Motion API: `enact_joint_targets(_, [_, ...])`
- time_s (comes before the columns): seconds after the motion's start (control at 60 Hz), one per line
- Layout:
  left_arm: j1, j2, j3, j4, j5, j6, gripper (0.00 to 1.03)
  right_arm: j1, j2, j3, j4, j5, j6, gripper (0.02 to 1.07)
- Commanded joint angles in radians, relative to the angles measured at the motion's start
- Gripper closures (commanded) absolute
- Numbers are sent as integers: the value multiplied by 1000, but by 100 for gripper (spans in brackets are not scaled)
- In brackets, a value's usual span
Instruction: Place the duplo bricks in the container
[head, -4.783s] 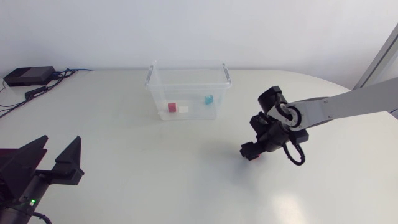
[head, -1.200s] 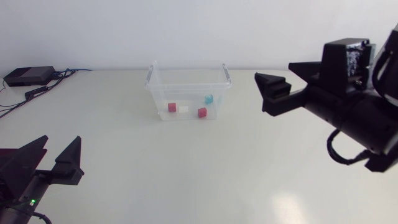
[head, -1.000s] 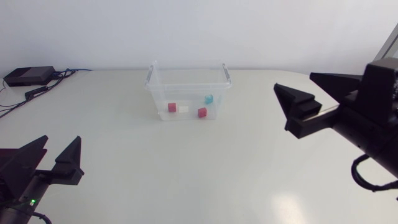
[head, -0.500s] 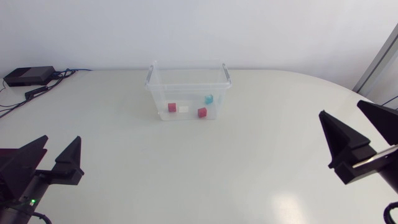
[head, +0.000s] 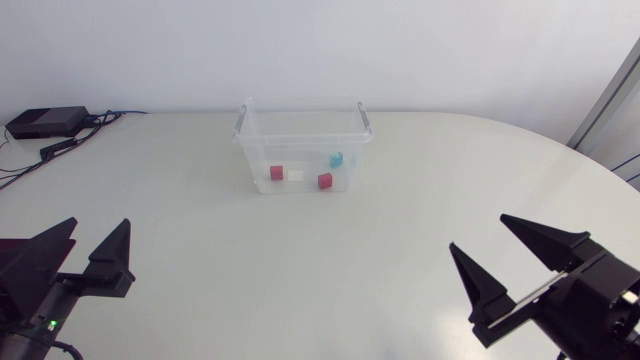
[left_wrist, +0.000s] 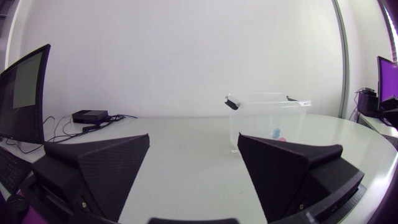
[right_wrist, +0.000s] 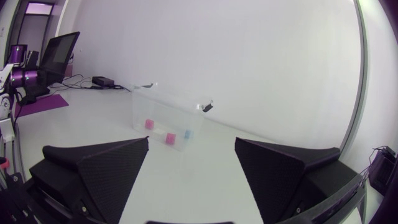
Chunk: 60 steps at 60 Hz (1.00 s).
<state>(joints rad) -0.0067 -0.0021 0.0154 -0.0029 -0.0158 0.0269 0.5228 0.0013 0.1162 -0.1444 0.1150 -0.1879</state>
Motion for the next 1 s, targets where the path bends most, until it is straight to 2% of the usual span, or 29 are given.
enact_joint_targets(0.0, [7,-12,-14,-2,-6,11,4,8,-9,-44,40,-5,-24,6])
enact_joint_targets(0.2, [8,-12,-14,-2,-6,11,4,5,-6,-78,69,-31,-38,6])
enact_joint_targets(0.383, [8,-12,-14,-2,-6,11,4,-6,-6,-119,158,-67,-58,6])
enact_joint_targets(0.533, [8,-12,-14,-2,-6,11,4,-10,2,-118,151,-71,-48,6])
enact_joint_targets(0.983, [8,-5,-15,0,4,-6,4,-249,3,-116,146,-91,59,6])
